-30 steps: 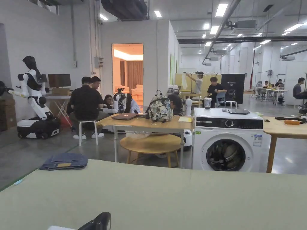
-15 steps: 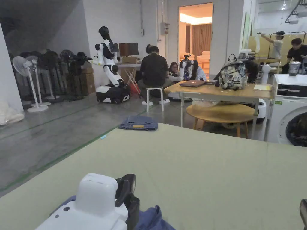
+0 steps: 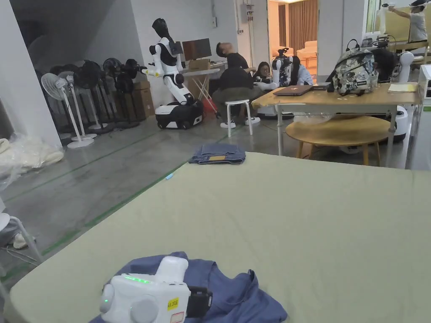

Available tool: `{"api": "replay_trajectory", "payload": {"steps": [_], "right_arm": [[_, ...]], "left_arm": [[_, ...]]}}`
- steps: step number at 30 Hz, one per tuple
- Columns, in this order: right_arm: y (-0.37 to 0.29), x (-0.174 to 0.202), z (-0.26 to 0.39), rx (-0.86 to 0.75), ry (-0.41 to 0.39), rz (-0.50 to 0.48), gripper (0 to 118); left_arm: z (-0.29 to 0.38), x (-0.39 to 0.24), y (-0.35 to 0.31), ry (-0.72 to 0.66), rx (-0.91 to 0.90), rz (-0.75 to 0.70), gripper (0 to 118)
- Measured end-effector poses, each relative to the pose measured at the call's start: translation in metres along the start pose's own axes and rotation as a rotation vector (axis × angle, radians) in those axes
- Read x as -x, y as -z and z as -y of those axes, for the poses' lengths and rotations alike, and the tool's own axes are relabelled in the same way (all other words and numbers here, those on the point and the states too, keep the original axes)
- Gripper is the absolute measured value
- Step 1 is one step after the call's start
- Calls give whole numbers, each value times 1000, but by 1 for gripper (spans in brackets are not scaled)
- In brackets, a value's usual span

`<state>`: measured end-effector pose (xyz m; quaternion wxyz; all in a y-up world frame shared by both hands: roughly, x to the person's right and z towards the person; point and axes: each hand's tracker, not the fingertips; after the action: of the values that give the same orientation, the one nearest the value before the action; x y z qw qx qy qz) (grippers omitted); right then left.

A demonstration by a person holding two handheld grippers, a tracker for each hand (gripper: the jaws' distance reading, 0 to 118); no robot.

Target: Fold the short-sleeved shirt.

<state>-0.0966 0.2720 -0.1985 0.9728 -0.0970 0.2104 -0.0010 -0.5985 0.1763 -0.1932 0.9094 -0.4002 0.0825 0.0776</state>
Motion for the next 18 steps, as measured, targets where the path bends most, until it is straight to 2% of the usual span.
{"api": "replay_trajectory", "payload": {"steps": [4, 5, 6, 7, 8, 9, 11, 14, 15, 18], "right_arm": [[0, -16, 9, 33, 23, 35, 0], [-1, -19, 11, 38, 27, 45, 0], [-1, -22, 13, 42, 32, 52, 0], [-2, -25, 14, 45, 43, 60, 0], [-3, -29, 16, 45, 61, 61, 0], [-4, -32, 17, 46, 79, 55, 0], [-7, -38, 16, 49, 100, 48, 0], [-18, -45, 12, 26, 74, 68, 0], [-20, -48, 11, 16, 78, 80, 0], [-25, -58, 10, -6, 153, 76, 0]], "left_arm": [[26, 6, 65, 25, 212, -21, 54], [30, 4, 58, 32, 95, -36, 52], [29, 4, 50, -6, 72, -19, 51], [24, 9, 49, -65, 98, -1, 40], [21, 13, 49, -107, 99, 43, 13], [21, 18, 53, -127, 123, 41, 0], [17, 28, 45, -209, 111, 93, 0], [-12, 42, -5, -297, -105, 175, 0], [-30, 46, -23, -303, -145, 172, 0], [-96, 52, -94, -187, -309, 73, 0]]}}
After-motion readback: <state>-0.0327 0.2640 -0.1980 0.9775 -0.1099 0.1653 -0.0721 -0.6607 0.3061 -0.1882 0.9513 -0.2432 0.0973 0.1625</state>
